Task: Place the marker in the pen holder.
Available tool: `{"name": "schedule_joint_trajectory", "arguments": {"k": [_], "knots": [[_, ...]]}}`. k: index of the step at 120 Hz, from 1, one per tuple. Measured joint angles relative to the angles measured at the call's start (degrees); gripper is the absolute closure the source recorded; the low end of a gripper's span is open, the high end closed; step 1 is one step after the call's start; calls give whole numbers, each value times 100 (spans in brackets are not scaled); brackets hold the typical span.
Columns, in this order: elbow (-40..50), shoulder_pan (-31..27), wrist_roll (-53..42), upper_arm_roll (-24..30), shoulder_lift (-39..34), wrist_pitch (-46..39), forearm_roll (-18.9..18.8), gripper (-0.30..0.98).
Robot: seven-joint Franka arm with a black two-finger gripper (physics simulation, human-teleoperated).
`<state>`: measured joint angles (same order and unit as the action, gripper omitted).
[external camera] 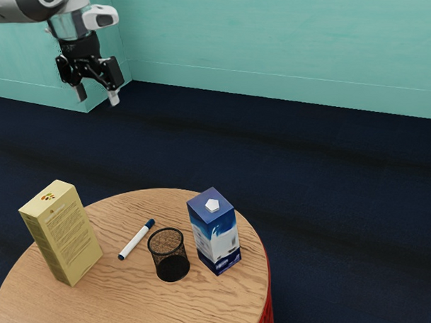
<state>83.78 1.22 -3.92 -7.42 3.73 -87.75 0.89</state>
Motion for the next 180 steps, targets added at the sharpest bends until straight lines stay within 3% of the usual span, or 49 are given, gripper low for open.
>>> {"name": "schedule_joint_trajectory", "arguments": {"k": [18, 70, 88, 129, 160, 180], "knots": [[-63, 144, -11, 92, 74, -19, -34, 0], [8, 50, 54, 245, 1418, -784, -36, 0], [771, 58, 86, 338, 1729, -1593, -39, 0], [3028, 64, 142, 345, 915, -3325, -22, 0], [3726, 56, -197, 264, 851, -4011, -194, 0], [3669, 37, -391, 193, 1137, -4307, -246, 0]]}}
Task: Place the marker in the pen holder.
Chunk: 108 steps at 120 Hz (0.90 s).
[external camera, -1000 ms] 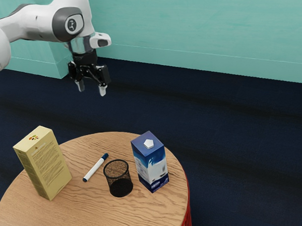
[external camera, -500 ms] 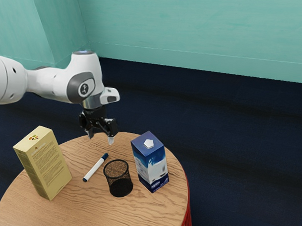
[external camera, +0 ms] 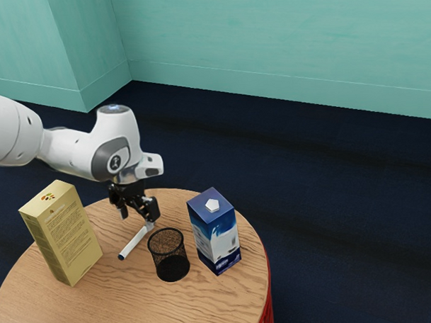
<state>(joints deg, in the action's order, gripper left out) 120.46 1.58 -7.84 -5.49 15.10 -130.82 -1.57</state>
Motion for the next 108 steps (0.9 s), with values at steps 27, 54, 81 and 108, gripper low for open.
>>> {"name": "schedule_joint_trajectory", "arguments": {"k": [27, 54, 81, 108], "knots": [[24, 7, -185, -13, 161, -161, -15, 0], [216, 8, -310, -89, 96, -215, -14, 0], [59, 1, -388, -71, 285, -225, 4, 1], [10, 0, -434, -66, 339, -207, 44, 28]]}}
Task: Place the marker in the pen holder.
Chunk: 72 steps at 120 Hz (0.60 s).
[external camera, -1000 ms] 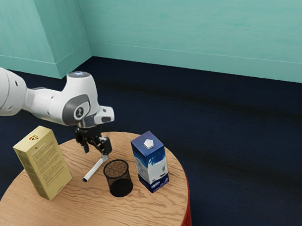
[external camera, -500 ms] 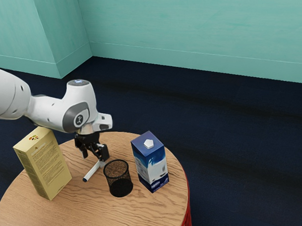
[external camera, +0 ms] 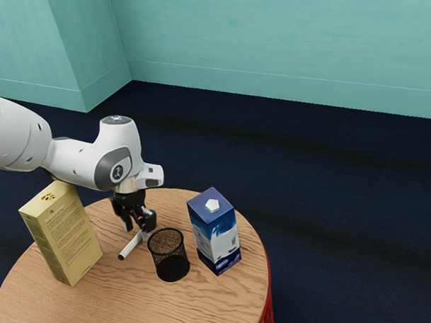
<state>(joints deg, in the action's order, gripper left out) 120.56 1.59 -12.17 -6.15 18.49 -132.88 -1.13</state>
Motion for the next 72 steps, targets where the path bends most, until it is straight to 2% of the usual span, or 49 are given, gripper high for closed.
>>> {"name": "schedule_joint_trajectory", "arguments": {"k": [13, 26, 46, 72], "knots": [[-5, 1, -17, 0, 7, 0, 6, 44], [-66, 6, -32, 6, 97, -11, 9, 53], [-96, 1, -51, 9, 115, -22, 9, 62], [-125, 0, -46, 8, 185, -40, -17, 67]]}}
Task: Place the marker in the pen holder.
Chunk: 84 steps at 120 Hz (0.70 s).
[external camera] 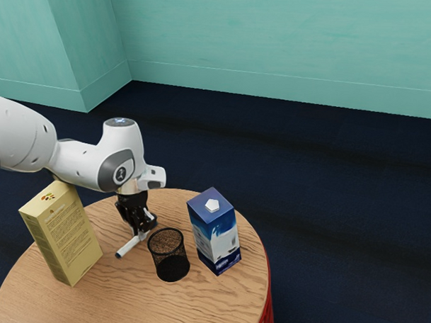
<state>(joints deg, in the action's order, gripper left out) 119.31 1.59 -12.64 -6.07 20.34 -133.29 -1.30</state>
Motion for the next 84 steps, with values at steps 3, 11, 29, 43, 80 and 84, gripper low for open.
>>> {"name": "schedule_joint_trajectory", "arguments": {"k": [3, 11, 29, 43, 80, 84], "knots": [[-4, 0, 1, 0, 3, -2, -1, 67], [-8, 5, 4, 0, 1, -21, -4, 69], [16, 21, 24, 15, -228, -279, -22, 71], [332, 25, 51, 49, -651, -984, -40, 73], [2497, 34, 57, 835, -3060, -3419, -2, 75], [2573, 27, 48, 888, -3133, -3576, 6, 75]]}}
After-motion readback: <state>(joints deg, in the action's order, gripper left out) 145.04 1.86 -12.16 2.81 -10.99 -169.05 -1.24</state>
